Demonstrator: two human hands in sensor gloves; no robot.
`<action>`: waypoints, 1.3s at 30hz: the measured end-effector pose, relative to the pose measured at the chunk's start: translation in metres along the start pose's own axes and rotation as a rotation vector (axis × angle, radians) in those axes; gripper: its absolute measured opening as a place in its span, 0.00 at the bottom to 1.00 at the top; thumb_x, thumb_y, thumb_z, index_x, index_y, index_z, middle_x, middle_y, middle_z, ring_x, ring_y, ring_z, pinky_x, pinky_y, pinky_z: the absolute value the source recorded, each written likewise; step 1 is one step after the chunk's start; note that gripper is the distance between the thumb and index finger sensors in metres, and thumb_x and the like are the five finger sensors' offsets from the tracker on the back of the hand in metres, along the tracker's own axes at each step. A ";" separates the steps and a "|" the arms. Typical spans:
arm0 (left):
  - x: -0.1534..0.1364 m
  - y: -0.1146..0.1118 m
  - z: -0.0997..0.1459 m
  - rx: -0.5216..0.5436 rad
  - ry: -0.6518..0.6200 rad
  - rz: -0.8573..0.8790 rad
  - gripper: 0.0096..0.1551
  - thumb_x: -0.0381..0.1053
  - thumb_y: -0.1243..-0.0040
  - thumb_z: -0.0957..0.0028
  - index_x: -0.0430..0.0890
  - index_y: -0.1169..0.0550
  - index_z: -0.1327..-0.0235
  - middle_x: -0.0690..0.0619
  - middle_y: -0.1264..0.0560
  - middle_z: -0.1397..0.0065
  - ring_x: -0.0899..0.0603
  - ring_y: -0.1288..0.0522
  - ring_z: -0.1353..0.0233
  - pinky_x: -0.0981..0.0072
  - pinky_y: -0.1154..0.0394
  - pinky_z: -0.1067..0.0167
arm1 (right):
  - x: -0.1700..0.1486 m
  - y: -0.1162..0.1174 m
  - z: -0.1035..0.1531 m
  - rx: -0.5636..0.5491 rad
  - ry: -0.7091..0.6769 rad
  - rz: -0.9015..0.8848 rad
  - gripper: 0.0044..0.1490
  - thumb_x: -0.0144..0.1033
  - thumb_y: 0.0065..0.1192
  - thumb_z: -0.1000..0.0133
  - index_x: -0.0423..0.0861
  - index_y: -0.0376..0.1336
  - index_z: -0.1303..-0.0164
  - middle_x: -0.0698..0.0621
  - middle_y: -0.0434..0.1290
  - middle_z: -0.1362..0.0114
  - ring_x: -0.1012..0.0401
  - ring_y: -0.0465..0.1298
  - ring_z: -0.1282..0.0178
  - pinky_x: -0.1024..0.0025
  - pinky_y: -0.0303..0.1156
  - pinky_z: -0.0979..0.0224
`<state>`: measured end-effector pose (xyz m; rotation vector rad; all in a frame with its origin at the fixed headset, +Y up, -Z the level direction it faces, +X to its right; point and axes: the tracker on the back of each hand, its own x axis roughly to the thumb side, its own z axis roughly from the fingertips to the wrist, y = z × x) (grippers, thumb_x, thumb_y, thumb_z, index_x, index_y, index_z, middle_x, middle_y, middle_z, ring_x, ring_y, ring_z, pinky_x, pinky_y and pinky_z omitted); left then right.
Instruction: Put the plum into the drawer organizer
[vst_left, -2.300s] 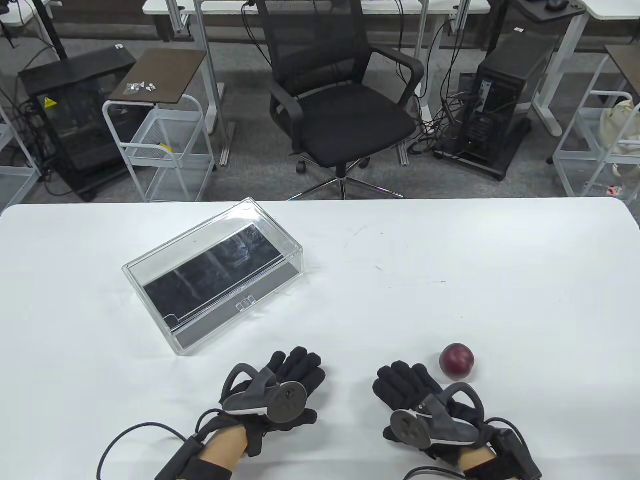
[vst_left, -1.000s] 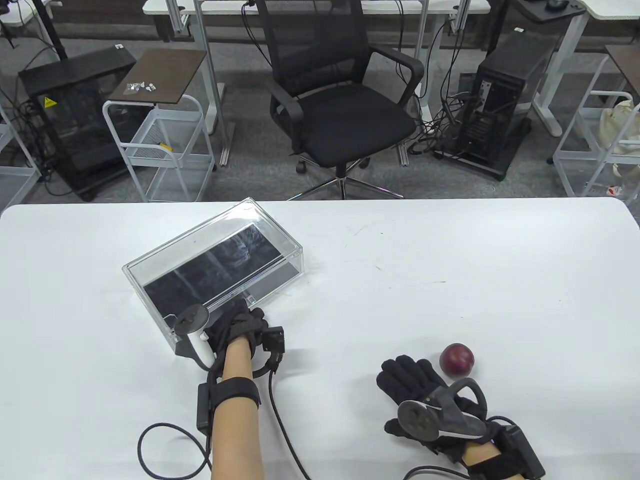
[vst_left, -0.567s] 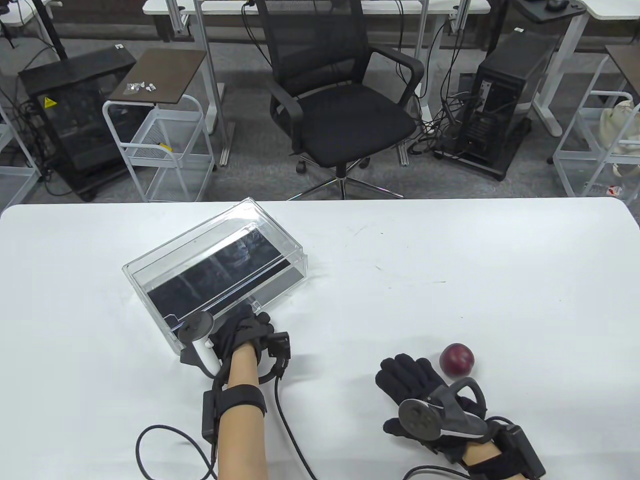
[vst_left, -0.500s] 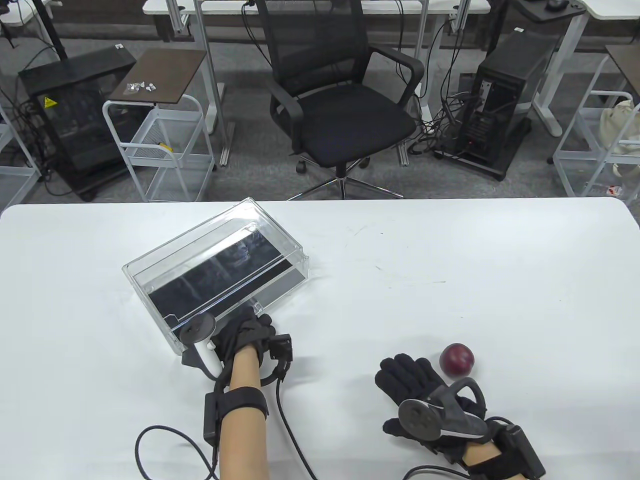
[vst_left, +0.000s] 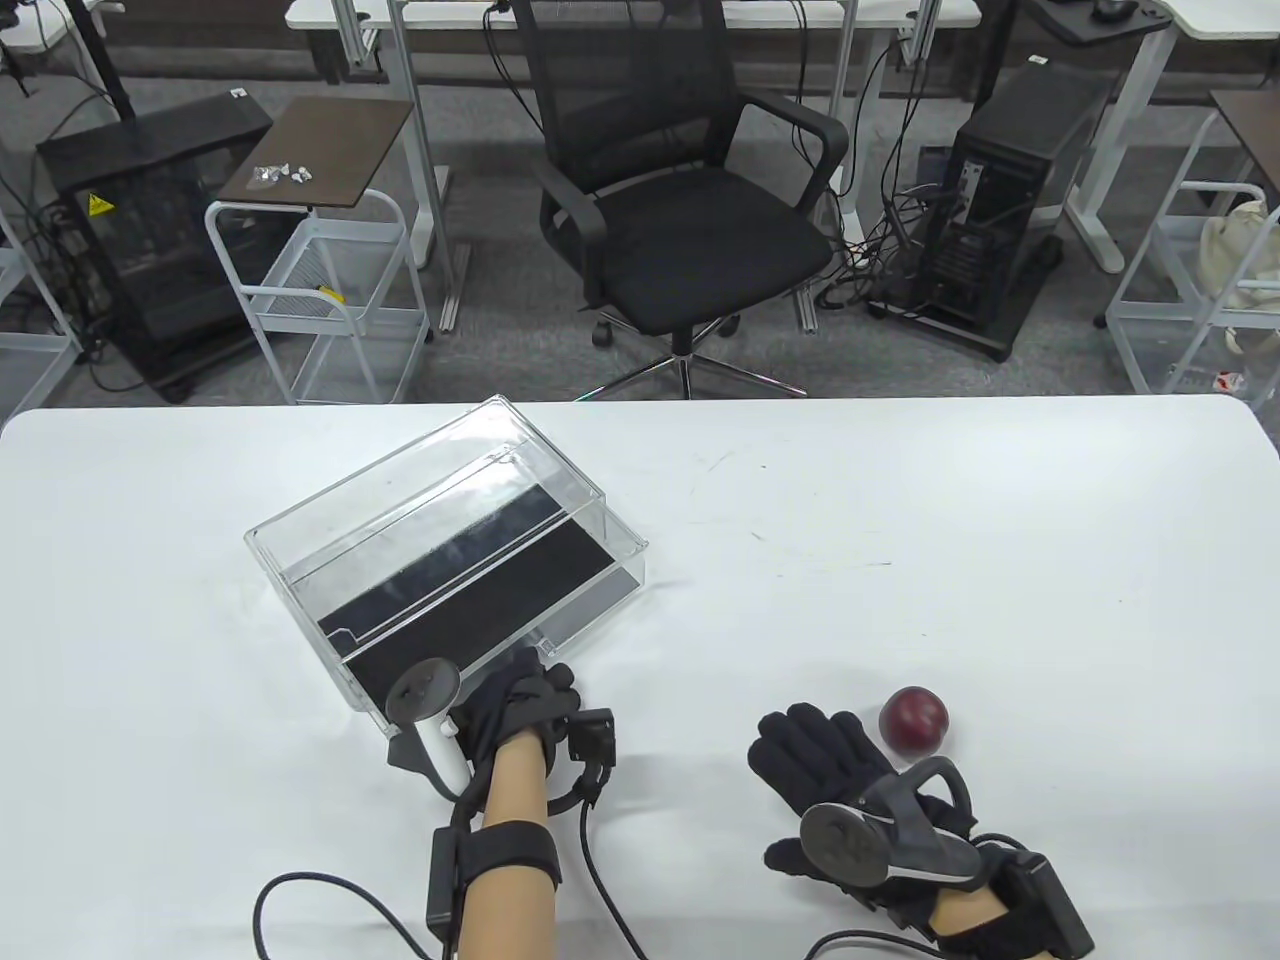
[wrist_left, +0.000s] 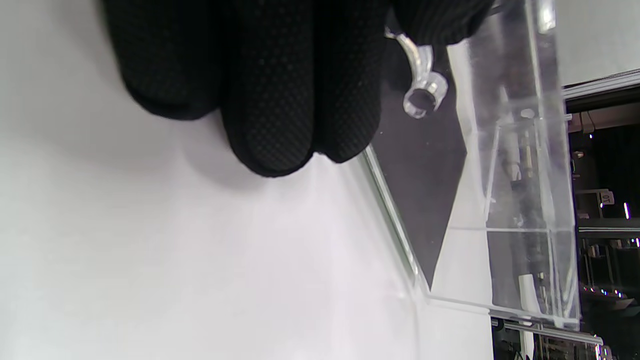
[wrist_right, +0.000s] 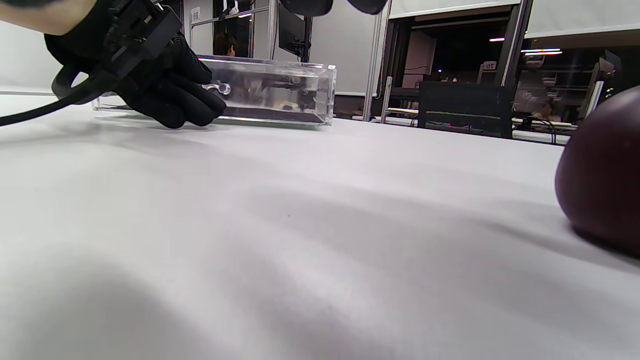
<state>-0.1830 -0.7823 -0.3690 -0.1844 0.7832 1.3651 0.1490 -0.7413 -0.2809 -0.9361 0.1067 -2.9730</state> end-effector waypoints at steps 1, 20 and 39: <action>-0.001 -0.001 0.002 -0.008 -0.002 -0.008 0.30 0.54 0.45 0.41 0.31 0.21 0.44 0.47 0.11 0.46 0.45 0.11 0.49 0.53 0.17 0.48 | 0.000 0.000 0.000 0.002 -0.001 0.003 0.56 0.70 0.49 0.62 0.56 0.41 0.26 0.51 0.46 0.15 0.48 0.48 0.15 0.48 0.50 0.18; 0.044 -0.055 0.113 -0.385 -1.050 -0.949 0.44 0.65 0.43 0.51 0.48 0.35 0.21 0.46 0.42 0.11 0.35 0.48 0.13 0.32 0.54 0.21 | 0.006 0.002 0.001 0.016 -0.011 0.037 0.56 0.70 0.49 0.62 0.56 0.41 0.26 0.51 0.47 0.16 0.48 0.49 0.16 0.48 0.51 0.18; 0.014 -0.066 0.115 -0.426 -1.302 -1.139 0.45 0.66 0.44 0.52 0.51 0.37 0.21 0.49 0.46 0.10 0.39 0.53 0.12 0.38 0.57 0.19 | -0.088 -0.020 -0.007 0.037 0.492 0.032 0.61 0.69 0.58 0.62 0.56 0.38 0.24 0.47 0.43 0.14 0.43 0.48 0.16 0.43 0.51 0.20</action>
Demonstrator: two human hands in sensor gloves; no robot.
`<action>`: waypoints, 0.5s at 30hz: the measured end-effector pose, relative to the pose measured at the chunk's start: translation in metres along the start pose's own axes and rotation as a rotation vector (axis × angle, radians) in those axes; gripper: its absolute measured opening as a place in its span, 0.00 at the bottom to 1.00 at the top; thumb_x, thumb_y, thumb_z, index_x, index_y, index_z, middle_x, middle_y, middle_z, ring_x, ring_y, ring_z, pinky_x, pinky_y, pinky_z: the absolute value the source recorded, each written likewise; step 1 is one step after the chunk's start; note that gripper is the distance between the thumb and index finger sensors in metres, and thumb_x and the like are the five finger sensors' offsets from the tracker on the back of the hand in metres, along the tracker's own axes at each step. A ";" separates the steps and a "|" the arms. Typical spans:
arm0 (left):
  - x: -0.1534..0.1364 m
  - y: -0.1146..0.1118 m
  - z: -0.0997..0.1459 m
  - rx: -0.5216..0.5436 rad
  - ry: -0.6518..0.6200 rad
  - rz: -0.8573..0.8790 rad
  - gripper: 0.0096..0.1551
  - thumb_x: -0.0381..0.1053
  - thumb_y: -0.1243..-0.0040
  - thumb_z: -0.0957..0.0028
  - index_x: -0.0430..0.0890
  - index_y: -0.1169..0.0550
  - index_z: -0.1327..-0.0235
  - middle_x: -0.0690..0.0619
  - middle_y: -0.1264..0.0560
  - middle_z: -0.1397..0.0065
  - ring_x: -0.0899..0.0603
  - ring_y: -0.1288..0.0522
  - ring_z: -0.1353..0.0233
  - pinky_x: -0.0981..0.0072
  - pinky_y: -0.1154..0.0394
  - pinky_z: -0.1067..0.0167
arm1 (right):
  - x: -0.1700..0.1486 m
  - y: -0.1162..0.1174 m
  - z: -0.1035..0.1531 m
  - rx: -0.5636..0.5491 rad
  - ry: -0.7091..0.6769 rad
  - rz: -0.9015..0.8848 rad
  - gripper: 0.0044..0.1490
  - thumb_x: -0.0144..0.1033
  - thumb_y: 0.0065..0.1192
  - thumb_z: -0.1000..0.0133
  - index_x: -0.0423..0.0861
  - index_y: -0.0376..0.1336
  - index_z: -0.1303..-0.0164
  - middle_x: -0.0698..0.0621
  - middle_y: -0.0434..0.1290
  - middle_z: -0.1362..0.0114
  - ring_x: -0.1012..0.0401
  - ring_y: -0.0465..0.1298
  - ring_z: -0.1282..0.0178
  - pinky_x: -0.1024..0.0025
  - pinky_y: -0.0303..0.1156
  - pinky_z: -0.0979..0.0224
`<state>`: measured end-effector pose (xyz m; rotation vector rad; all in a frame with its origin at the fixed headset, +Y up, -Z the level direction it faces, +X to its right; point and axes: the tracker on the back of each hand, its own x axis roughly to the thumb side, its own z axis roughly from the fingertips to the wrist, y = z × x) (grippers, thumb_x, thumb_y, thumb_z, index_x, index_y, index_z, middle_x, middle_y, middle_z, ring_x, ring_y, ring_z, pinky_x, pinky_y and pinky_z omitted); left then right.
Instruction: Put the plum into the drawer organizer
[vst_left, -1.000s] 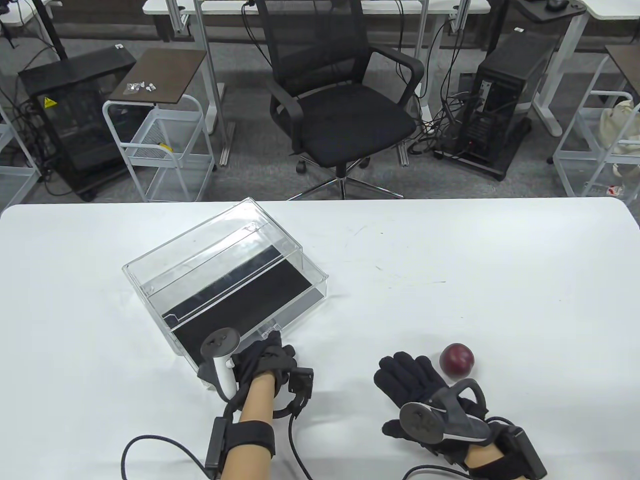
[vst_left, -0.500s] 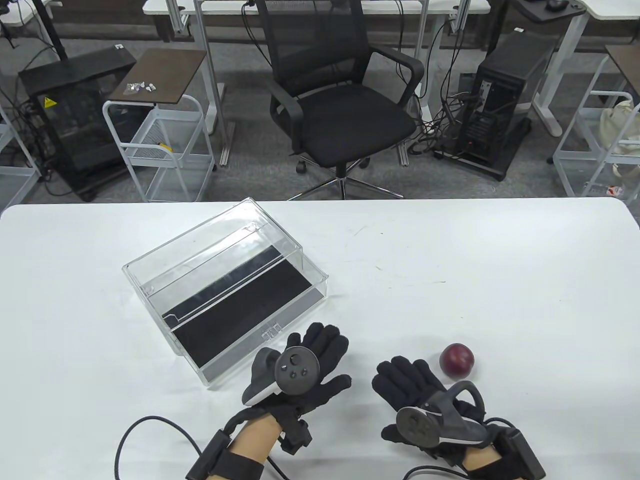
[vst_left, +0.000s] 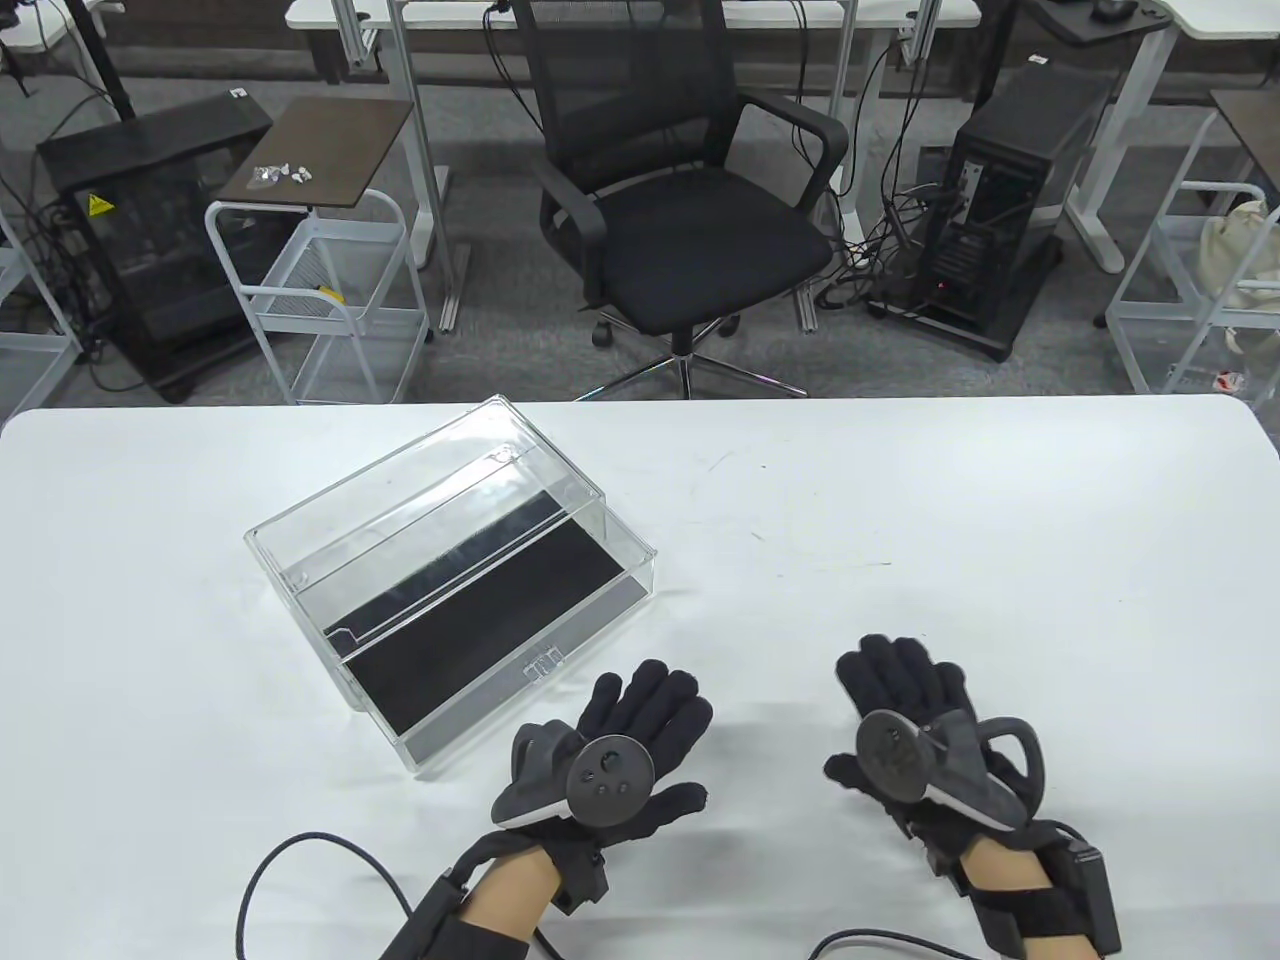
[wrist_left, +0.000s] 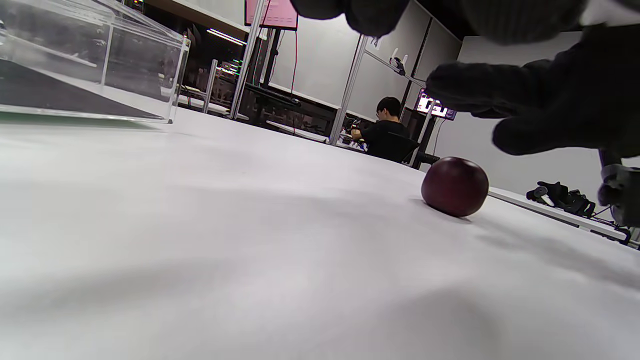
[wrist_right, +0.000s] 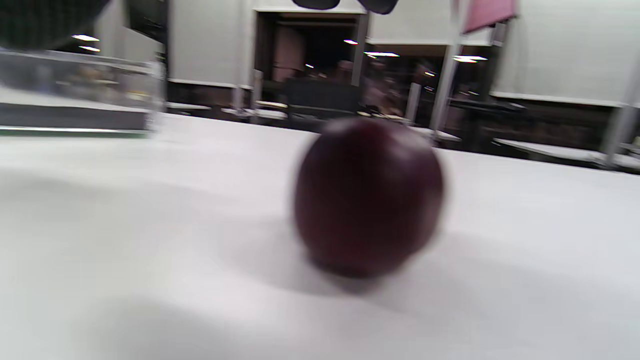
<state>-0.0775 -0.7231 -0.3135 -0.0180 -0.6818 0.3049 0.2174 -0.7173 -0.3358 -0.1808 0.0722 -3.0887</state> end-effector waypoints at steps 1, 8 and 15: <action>0.000 0.000 0.000 -0.004 -0.001 -0.003 0.45 0.66 0.44 0.52 0.51 0.37 0.21 0.49 0.46 0.10 0.39 0.53 0.12 0.38 0.57 0.19 | -0.012 0.006 -0.008 0.064 0.054 -0.002 0.62 0.69 0.58 0.62 0.56 0.37 0.24 0.46 0.42 0.14 0.42 0.48 0.16 0.42 0.52 0.21; -0.003 0.001 0.001 0.002 0.005 0.011 0.45 0.66 0.44 0.52 0.51 0.37 0.21 0.49 0.46 0.10 0.39 0.52 0.12 0.38 0.57 0.19 | -0.034 0.038 -0.026 0.202 0.164 -0.072 0.54 0.63 0.57 0.58 0.57 0.41 0.25 0.45 0.53 0.16 0.45 0.66 0.23 0.47 0.65 0.26; -0.002 0.000 0.000 -0.013 0.015 0.005 0.45 0.66 0.44 0.52 0.51 0.37 0.21 0.49 0.46 0.10 0.38 0.52 0.12 0.38 0.57 0.19 | 0.024 0.018 -0.032 0.117 0.038 -0.136 0.54 0.62 0.59 0.58 0.54 0.46 0.24 0.45 0.62 0.20 0.50 0.74 0.30 0.53 0.70 0.30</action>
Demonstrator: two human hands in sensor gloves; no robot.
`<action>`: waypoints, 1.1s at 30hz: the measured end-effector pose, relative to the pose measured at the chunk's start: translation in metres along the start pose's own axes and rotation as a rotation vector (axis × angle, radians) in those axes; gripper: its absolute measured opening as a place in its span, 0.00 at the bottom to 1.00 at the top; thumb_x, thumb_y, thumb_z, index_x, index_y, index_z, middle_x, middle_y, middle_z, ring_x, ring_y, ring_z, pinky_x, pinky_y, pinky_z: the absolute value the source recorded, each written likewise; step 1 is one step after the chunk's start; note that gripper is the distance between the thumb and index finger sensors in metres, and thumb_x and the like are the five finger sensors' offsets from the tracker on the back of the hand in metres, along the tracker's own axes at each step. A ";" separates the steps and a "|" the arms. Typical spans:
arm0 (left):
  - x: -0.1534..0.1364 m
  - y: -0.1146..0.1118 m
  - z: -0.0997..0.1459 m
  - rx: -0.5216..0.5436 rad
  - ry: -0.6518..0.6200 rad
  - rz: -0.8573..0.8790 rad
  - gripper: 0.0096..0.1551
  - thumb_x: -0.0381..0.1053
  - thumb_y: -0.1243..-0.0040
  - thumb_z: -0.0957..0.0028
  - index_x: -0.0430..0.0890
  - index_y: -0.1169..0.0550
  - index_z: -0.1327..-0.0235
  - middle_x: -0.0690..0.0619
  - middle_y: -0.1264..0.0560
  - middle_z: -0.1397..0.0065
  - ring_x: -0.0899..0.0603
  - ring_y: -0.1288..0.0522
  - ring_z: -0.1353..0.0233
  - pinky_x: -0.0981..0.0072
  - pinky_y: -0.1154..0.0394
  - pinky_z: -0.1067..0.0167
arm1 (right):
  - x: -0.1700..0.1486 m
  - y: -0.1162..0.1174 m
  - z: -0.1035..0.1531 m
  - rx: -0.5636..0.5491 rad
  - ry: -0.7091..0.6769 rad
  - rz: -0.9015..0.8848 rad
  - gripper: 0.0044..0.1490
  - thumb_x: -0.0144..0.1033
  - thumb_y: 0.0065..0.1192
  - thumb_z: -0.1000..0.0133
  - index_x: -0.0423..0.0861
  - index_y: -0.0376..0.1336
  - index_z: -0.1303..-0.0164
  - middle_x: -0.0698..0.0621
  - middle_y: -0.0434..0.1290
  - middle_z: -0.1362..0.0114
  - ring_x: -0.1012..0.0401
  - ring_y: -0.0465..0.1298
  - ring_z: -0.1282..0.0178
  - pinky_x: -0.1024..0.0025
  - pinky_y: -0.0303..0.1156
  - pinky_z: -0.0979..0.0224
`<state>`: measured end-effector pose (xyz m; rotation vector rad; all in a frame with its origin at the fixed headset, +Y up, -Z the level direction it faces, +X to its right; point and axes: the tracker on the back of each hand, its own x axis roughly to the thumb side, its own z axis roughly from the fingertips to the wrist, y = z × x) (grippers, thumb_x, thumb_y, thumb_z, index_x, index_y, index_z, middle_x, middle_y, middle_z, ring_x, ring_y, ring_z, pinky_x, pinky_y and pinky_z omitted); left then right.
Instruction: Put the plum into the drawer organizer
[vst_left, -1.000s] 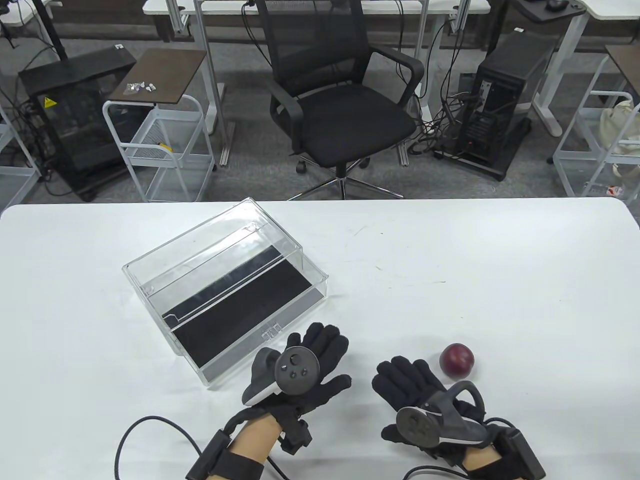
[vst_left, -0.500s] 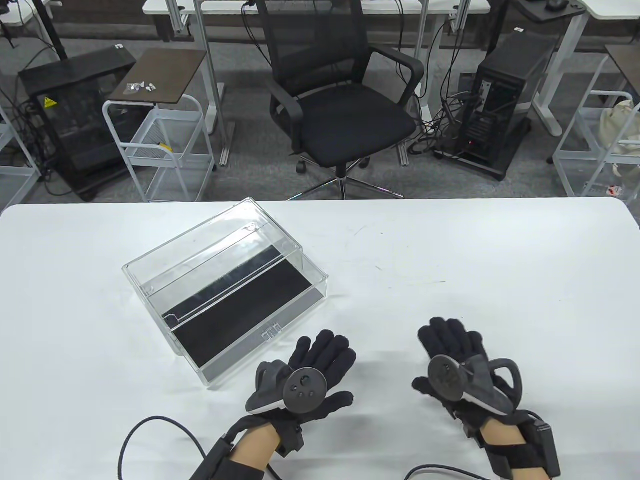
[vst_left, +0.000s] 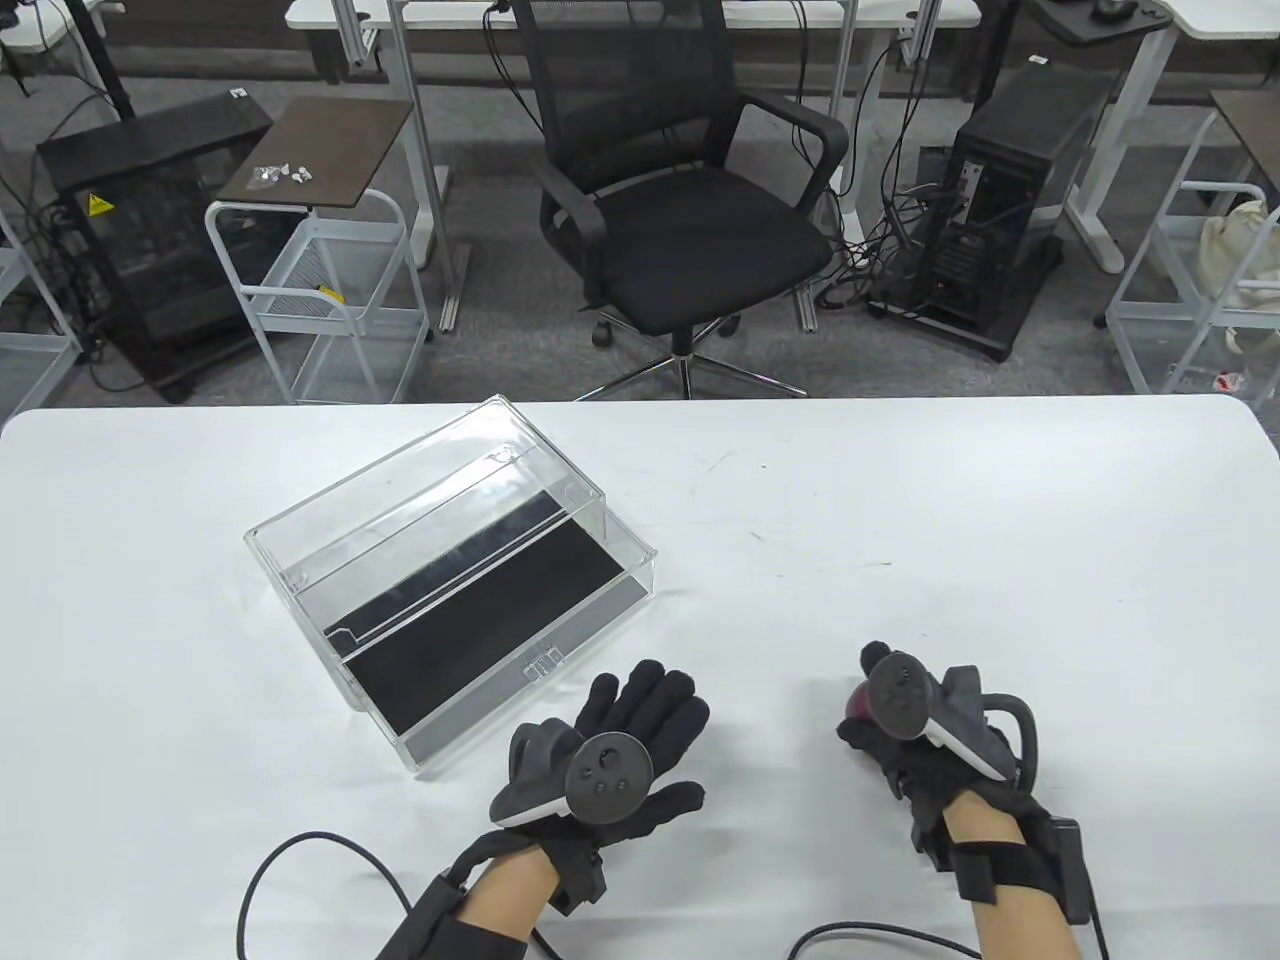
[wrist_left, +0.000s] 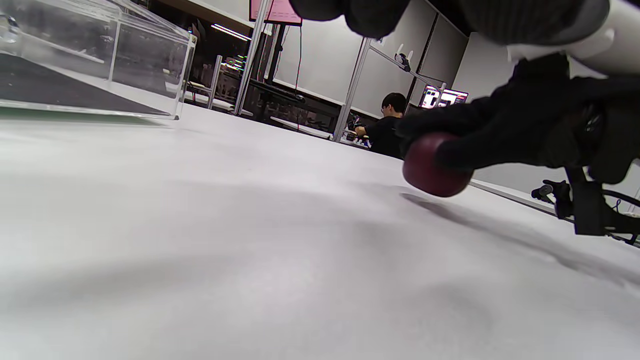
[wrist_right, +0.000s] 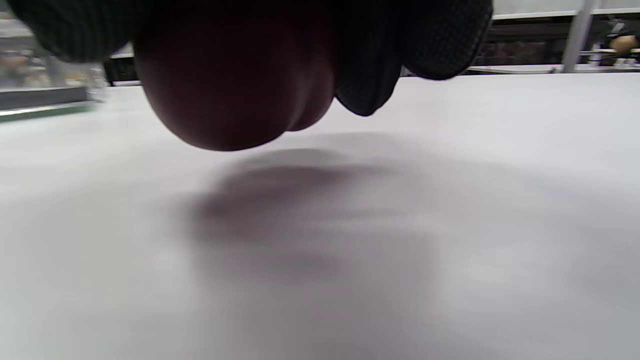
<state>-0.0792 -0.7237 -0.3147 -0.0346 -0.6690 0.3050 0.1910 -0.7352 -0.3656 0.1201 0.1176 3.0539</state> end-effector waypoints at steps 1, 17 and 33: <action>0.000 0.000 0.000 -0.003 0.001 -0.002 0.45 0.66 0.44 0.52 0.51 0.37 0.21 0.49 0.46 0.10 0.39 0.52 0.12 0.38 0.57 0.19 | 0.015 0.000 0.000 0.003 -0.030 0.001 0.54 0.62 0.59 0.58 0.54 0.45 0.24 0.45 0.61 0.20 0.50 0.74 0.30 0.53 0.70 0.30; -0.002 0.000 0.000 -0.007 0.020 0.004 0.45 0.66 0.44 0.52 0.51 0.37 0.21 0.49 0.46 0.10 0.38 0.52 0.12 0.38 0.57 0.19 | 0.102 0.019 0.005 0.063 -0.208 0.051 0.53 0.62 0.57 0.58 0.55 0.44 0.24 0.47 0.60 0.19 0.51 0.73 0.28 0.53 0.69 0.28; -0.003 -0.003 -0.001 -0.020 0.026 -0.002 0.46 0.67 0.44 0.52 0.51 0.38 0.21 0.50 0.46 0.10 0.38 0.52 0.12 0.38 0.57 0.19 | 0.036 0.006 0.049 -0.118 -0.369 0.169 0.56 0.70 0.50 0.61 0.56 0.42 0.24 0.50 0.52 0.15 0.49 0.60 0.18 0.46 0.58 0.21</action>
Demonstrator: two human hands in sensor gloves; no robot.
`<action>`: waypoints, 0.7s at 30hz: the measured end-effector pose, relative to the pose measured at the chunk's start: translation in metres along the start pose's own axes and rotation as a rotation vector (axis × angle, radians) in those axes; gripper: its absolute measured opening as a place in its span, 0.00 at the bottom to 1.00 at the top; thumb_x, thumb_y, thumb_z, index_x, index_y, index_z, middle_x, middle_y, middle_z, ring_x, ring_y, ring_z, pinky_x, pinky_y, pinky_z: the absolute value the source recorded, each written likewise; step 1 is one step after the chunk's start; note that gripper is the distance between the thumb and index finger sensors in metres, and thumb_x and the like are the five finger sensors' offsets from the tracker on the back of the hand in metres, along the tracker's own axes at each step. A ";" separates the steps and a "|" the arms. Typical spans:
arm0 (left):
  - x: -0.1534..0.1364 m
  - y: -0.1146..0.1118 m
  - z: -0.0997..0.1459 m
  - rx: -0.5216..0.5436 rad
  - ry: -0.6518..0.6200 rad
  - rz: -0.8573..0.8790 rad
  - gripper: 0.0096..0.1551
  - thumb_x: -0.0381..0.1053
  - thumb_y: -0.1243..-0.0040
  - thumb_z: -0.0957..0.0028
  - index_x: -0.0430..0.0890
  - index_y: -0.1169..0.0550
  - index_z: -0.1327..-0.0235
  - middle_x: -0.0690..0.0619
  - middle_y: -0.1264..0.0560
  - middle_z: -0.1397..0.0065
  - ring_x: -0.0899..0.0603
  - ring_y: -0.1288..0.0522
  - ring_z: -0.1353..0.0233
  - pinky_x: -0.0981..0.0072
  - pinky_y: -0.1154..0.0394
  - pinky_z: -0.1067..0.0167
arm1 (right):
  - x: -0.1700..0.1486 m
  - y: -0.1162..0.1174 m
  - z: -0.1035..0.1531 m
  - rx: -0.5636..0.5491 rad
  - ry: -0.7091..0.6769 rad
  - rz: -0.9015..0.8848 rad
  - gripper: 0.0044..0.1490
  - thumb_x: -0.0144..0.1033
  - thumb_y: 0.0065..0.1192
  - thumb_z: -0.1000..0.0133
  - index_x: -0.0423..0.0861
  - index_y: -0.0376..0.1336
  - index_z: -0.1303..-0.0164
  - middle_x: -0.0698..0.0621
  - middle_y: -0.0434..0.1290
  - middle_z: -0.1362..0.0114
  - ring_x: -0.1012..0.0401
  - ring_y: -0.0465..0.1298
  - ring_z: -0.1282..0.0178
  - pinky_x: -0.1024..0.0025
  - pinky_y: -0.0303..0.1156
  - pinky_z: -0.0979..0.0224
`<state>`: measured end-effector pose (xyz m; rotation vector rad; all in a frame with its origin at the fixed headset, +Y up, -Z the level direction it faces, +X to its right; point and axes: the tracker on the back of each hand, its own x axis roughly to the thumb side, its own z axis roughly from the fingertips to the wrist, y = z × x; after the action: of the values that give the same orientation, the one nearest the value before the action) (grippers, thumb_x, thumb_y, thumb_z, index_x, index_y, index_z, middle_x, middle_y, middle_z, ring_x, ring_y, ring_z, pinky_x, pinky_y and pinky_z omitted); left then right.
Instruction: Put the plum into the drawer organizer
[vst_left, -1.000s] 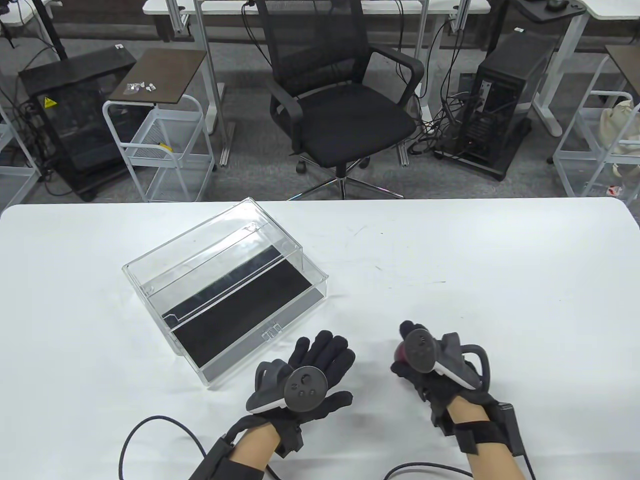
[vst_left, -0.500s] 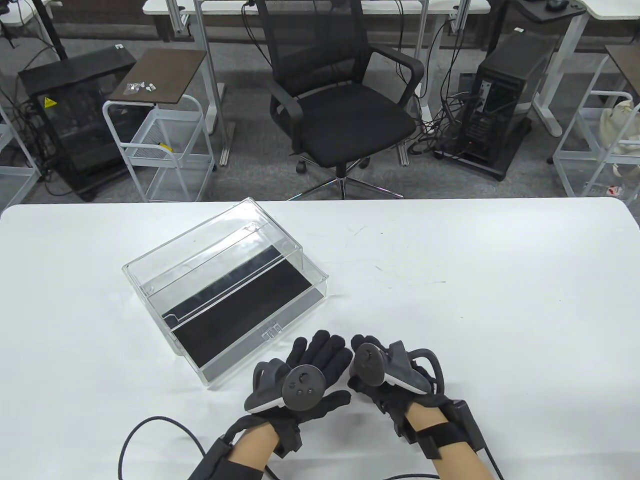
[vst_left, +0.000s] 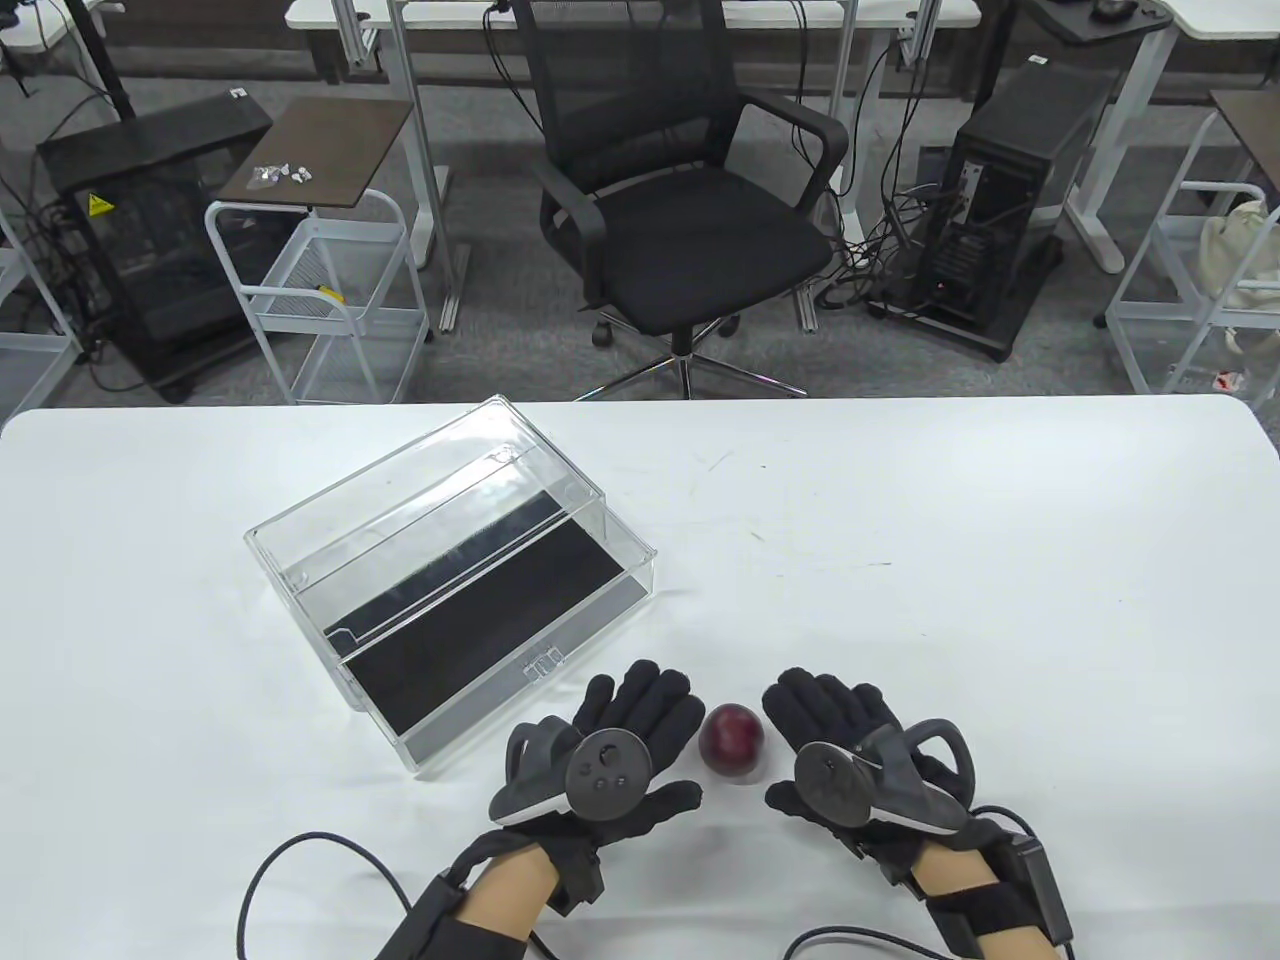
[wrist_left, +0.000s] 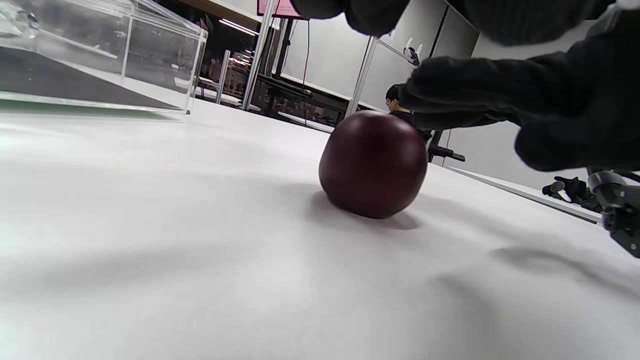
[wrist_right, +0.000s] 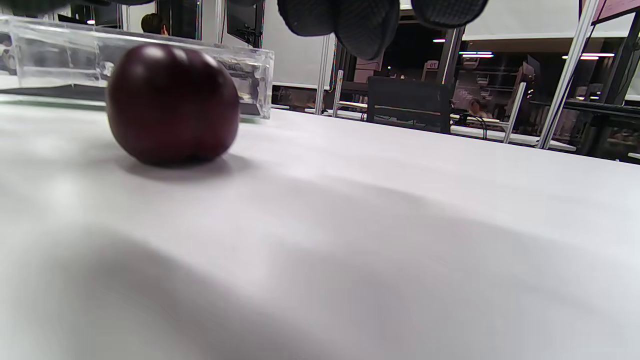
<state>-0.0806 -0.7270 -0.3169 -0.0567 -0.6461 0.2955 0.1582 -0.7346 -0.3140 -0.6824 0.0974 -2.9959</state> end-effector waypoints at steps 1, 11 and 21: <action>0.000 -0.001 0.000 -0.006 -0.002 -0.005 0.46 0.67 0.43 0.52 0.51 0.37 0.21 0.49 0.46 0.10 0.38 0.52 0.12 0.38 0.57 0.19 | -0.003 0.003 0.001 0.008 0.006 -0.003 0.56 0.70 0.50 0.61 0.55 0.42 0.24 0.50 0.52 0.15 0.49 0.60 0.18 0.46 0.58 0.21; 0.030 -0.014 -0.050 -0.161 0.053 -0.154 0.54 0.66 0.34 0.55 0.51 0.44 0.18 0.48 0.47 0.10 0.35 0.45 0.13 0.37 0.46 0.21 | -0.017 -0.002 0.006 -0.034 0.064 -0.070 0.57 0.69 0.50 0.60 0.54 0.42 0.24 0.49 0.51 0.15 0.48 0.60 0.18 0.47 0.58 0.22; 0.051 -0.031 -0.109 -0.409 0.147 -0.301 0.55 0.61 0.27 0.60 0.47 0.39 0.21 0.43 0.35 0.16 0.38 0.27 0.24 0.45 0.30 0.30 | -0.023 -0.007 0.010 -0.041 0.075 -0.162 0.56 0.69 0.50 0.60 0.54 0.42 0.24 0.49 0.52 0.15 0.48 0.60 0.18 0.47 0.59 0.22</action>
<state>0.0310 -0.7372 -0.3697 -0.3665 -0.5514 -0.1337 0.1831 -0.7261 -0.3141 -0.6093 0.1131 -3.1835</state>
